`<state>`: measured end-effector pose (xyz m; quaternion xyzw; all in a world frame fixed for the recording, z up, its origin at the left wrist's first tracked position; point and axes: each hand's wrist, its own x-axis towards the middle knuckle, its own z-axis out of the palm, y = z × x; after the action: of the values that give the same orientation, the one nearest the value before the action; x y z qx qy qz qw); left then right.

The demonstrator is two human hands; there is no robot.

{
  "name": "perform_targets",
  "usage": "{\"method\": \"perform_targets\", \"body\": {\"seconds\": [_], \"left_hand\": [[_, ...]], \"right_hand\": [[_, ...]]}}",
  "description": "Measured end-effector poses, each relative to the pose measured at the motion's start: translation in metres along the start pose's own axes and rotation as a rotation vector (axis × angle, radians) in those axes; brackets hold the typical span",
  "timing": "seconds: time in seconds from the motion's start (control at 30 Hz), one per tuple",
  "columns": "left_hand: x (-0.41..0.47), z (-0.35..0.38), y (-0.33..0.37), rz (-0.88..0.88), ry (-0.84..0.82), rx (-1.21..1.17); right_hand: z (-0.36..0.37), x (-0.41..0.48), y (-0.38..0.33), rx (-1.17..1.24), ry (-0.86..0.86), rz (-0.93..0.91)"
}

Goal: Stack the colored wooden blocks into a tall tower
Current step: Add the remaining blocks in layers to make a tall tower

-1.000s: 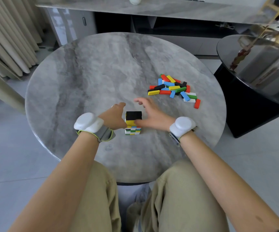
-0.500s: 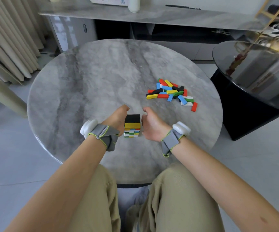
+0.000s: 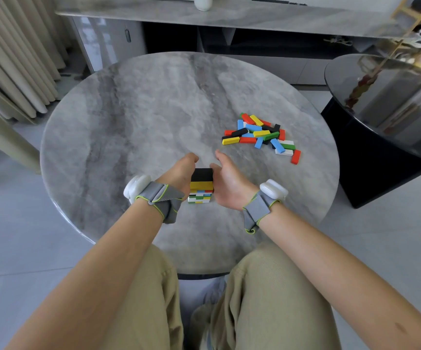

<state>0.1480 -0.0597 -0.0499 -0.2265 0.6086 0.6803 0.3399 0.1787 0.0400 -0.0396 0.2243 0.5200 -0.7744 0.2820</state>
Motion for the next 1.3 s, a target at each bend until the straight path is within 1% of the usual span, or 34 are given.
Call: {"method": "perform_targets", "body": {"seconds": [0.1,0.27,0.47,0.57,0.63,0.67,0.7,0.73,0.77,0.8,0.87,0.93,0.97,1.07,1.17,1.3], "left_hand": [[0.002,-0.001,0.000,-0.016,0.004,-0.018],[0.003,-0.001,-0.002,0.000,0.011,0.018],[0.000,0.000,-0.001,-0.019,0.025,0.050],[-0.005,0.003,0.003,0.007,-0.012,0.041],[-0.010,0.004,0.005,0.089,0.034,0.146],[-0.010,0.001,0.006,0.162,0.092,0.282],[-0.009,-0.006,0.007,0.261,0.152,0.505],[-0.010,-0.013,0.007,0.360,0.164,0.750],[-0.010,-0.019,0.006,0.446,0.141,0.968],[-0.008,-0.024,0.004,0.490,0.099,1.142],[-0.005,-0.029,-0.001,0.482,0.032,1.339],[-0.003,-0.028,-0.005,0.501,0.019,1.410],[-0.001,-0.027,-0.005,0.517,0.025,1.426],[0.002,-0.029,-0.003,0.534,0.040,1.427],[0.002,-0.030,-0.001,0.566,0.064,1.425],[-0.001,-0.025,-0.001,0.602,0.104,1.453]], "right_hand": [[-0.003,0.002,0.001,-0.018,-0.015,0.000],[-0.004,0.002,0.001,-0.039,-0.018,0.005],[-0.004,-0.002,-0.001,-0.074,-0.071,0.014],[-0.007,-0.004,-0.002,-0.068,-0.111,0.033],[-0.007,-0.007,-0.005,-0.058,-0.055,0.011],[-0.008,-0.008,-0.007,-0.055,0.003,-0.038],[-0.011,-0.006,-0.007,-0.086,0.069,-0.117],[-0.014,-0.004,-0.008,-0.182,0.135,-0.212],[-0.020,0.000,-0.008,-0.340,0.186,-0.310],[-0.026,0.003,-0.007,-0.531,0.187,-0.393],[-0.034,0.009,-0.003,-0.912,0.095,-0.471],[-0.039,0.014,-0.001,-1.221,0.046,-0.481],[-0.040,0.016,0.000,-1.327,0.050,-0.500],[-0.038,0.021,0.002,-1.517,0.071,-0.542],[-0.036,0.025,0.002,-1.617,0.077,-0.548],[-0.034,0.023,0.001,-1.617,0.092,-0.561]]}}
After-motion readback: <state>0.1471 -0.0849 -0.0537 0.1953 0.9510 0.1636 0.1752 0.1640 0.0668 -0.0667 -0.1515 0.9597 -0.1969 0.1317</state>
